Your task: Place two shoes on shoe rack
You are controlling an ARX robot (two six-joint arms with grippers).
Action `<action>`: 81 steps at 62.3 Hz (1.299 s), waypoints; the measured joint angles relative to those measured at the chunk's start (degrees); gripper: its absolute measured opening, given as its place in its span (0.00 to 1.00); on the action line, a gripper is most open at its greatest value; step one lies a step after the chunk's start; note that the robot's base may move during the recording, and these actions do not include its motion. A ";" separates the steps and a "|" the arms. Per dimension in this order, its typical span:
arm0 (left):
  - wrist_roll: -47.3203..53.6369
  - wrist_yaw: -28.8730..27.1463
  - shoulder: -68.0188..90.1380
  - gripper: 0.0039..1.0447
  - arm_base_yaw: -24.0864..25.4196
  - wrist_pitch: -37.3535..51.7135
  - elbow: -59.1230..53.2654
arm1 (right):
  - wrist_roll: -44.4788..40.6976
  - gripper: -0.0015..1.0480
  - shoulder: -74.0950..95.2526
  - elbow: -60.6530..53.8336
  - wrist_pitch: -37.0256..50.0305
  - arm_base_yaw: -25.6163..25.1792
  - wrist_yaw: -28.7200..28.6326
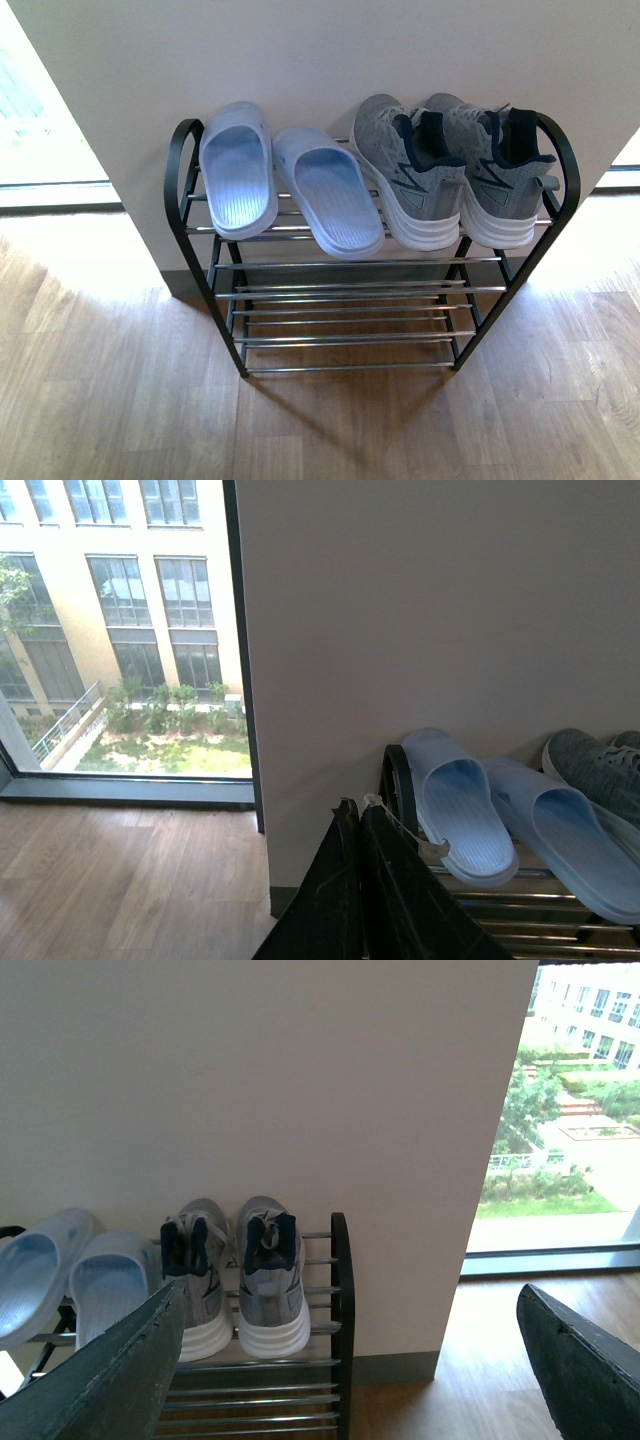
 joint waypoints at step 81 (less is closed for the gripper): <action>0.02 -0.02 -25.94 0.40 0.07 -26.62 0.02 | 0.00 0.91 -0.02 0.00 0.00 0.00 0.00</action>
